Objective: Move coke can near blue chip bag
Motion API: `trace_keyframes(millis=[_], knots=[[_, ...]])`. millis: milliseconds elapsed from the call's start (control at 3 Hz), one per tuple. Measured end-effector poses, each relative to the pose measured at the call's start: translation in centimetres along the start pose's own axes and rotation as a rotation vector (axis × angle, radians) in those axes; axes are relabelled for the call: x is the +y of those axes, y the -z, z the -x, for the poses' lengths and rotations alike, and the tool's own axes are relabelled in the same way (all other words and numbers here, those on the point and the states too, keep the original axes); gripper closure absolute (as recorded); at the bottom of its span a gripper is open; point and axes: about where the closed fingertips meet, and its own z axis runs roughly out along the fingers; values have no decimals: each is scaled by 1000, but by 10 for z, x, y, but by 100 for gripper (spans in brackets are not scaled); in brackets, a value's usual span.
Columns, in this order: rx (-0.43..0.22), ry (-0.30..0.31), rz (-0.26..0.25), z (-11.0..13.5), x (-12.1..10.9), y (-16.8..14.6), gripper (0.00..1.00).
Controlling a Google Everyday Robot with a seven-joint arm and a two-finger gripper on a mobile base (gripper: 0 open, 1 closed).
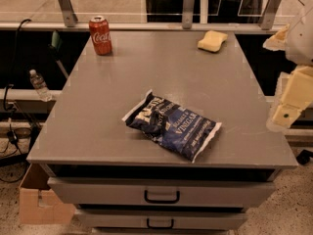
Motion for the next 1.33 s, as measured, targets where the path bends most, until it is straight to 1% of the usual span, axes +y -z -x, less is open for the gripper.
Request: trace_keyframes(millis=[333, 667, 1000, 1333], knots=[[-62, 9, 23, 25, -14, -20, 0], [-148, 78, 31, 74, -29, -41, 0], [-252, 119, 16, 133, -45, -62, 0], [-252, 119, 16, 133, -45, -62, 0]])
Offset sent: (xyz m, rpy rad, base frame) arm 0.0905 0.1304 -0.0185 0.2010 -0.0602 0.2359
